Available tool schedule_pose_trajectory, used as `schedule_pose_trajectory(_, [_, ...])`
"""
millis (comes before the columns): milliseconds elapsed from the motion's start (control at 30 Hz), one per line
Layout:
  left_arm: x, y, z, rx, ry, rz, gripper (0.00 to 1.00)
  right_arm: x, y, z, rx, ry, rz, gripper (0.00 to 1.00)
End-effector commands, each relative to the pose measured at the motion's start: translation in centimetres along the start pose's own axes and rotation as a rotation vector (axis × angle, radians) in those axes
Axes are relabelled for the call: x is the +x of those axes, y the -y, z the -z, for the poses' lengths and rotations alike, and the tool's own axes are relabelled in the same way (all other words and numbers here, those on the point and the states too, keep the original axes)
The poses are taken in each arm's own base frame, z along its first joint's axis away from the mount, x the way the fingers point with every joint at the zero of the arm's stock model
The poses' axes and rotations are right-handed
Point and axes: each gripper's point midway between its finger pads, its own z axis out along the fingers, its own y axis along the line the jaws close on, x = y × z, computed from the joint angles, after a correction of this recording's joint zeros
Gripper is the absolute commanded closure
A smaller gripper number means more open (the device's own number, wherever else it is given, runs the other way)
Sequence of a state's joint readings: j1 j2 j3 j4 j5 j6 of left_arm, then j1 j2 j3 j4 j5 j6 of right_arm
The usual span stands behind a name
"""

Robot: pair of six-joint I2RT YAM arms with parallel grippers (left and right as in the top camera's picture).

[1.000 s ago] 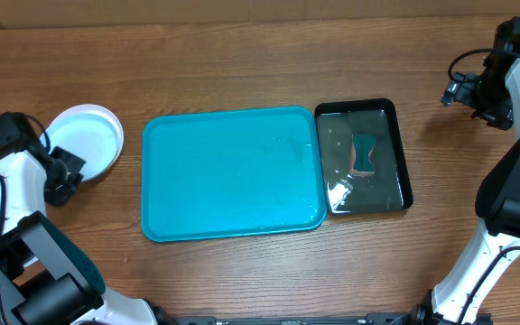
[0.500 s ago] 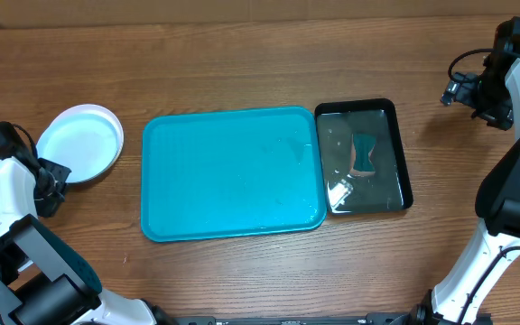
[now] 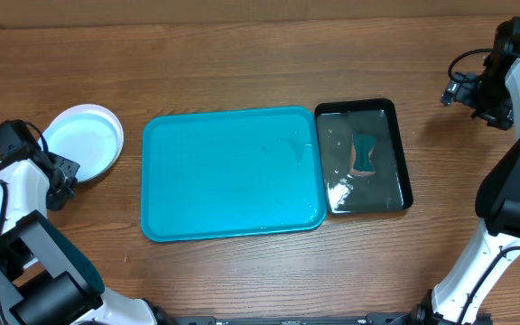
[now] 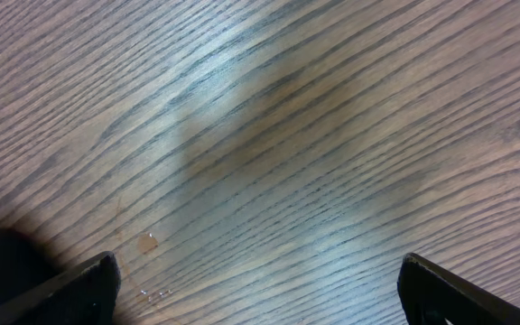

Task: Clean dirty plates on tray and stack at the side
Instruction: 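Release the plate and withdraw the left gripper toward the teal tray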

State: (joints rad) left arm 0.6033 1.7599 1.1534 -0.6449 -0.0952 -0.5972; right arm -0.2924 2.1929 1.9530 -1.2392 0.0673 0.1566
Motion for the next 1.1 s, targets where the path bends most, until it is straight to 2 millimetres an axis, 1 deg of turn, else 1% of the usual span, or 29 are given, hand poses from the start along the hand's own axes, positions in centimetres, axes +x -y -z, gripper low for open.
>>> schedule_pose_trajectory(0, [0.8,0.1,0.0,0.016,-0.017,0.004,0.96,-0.7,0.0,1.6,-0.004,0.047,-0.005,0.00])
schedule_pose_trajectory(133, [1.1,0.2,-0.3,0.026,-0.020,0.004,0.94,-0.7,0.0,1.6,-0.004,0.047,-0.005,0.00])
schedule_pose_trajectory(233, [1.4,0.7,-0.6,0.059,-0.031,0.003,0.93,-0.7,0.0,1.6,-0.004,0.047,-0.005,0.00])
schedule_pose_trajectory(267, [1.5,0.9,-0.7,0.077,-0.035,-0.009,0.94,-0.7,0.0,1.6,-0.004,0.047,-0.005,0.00])
schedule_pose_trajectory(367, [1.9,3.0,-0.5,0.195,-0.056,-0.087,0.96,-0.7,0.0,1.6,-0.004,0.047,-0.005,0.00])
schedule_pose_trajectory(467, [2.6,6.5,0.7,0.399,-0.093,-0.197,0.96,-0.7,0.0,1.6,-0.004,0.047,-0.005,0.00])
schedule_pose_trajectory(500, [2.8,7.3,1.1,0.453,-0.101,-0.226,0.96,-0.7,0.0,1.6,-0.004,0.047,-0.005,0.00])
schedule_pose_trajectory(533, [3.0,8.1,1.7,0.503,-0.113,-0.250,0.94,-0.7,0.0,1.6,-0.004,0.047,-0.005,0.00])
schedule_pose_trajectory(600, [3.3,8.8,2.3,0.553,-0.133,-0.257,0.91,-0.7,0.0,1.6,-0.004,0.047,-0.005,0.00])
schedule_pose_trajectory(667, [3.6,9.5,3.0,0.602,-0.156,-0.260,0.81,-0.7,0.0,1.6,-0.004,0.047,-0.005,0.00])
schedule_pose_trajectory(733, [4.2,10.1,3.6,0.654,-0.183,-0.263,0.75,-0.7,0.0,1.6,-0.004,0.047,-0.005,0.00])
schedule_pose_trajectory(767, [4.9,10.8,4.3,0.706,-0.218,-0.269,0.71,-0.7,0.0,1.6,-0.004,0.047,-0.005,0.00])
schedule_pose_trajectory(800, [5.3,11.1,4.5,0.725,-0.233,-0.273,0.68,-0.7,0.0,1.6,-0.004,0.047,-0.005,0.00])
schedule_pose_trajectory(867, [6.1,11.6,4.9,0.747,-0.258,-0.288,0.57,-0.7,0.0,1.6,-0.004,0.047,-0.005,0.00])
schedule_pose_trajectory(900, [6.6,11.8,4.9,0.743,-0.271,-0.296,0.44,-0.7,0.0,1.6,-0.004,0.047,-0.005,0.00])
schedule_pose_trajectory(933, [7.2,11.9,4.9,0.736,-0.284,-0.304,0.27,-0.7,0.0,1.6,-0.004,0.047,-0.005,0.00])
schedule_pose_trajectory(967, [7.8,12.0,4.9,0.723,-0.298,-0.313,0.05,-0.7,0.0,1.6,-0.004,0.047,-0.005,0.00])
schedule_pose_trajectory(1000, [8.4,12.0,4.9,0.710,-0.311,-0.322,0.00,-0.7,0.0,1.6,-0.004,0.047,-0.005,0.00])
schedule_pose_trajectory(1067, [9.6,12.5,5.0,0.705,-0.337,-0.347,0.00,-0.7,0.0,1.6,-0.004,0.047,-0.005,0.00])
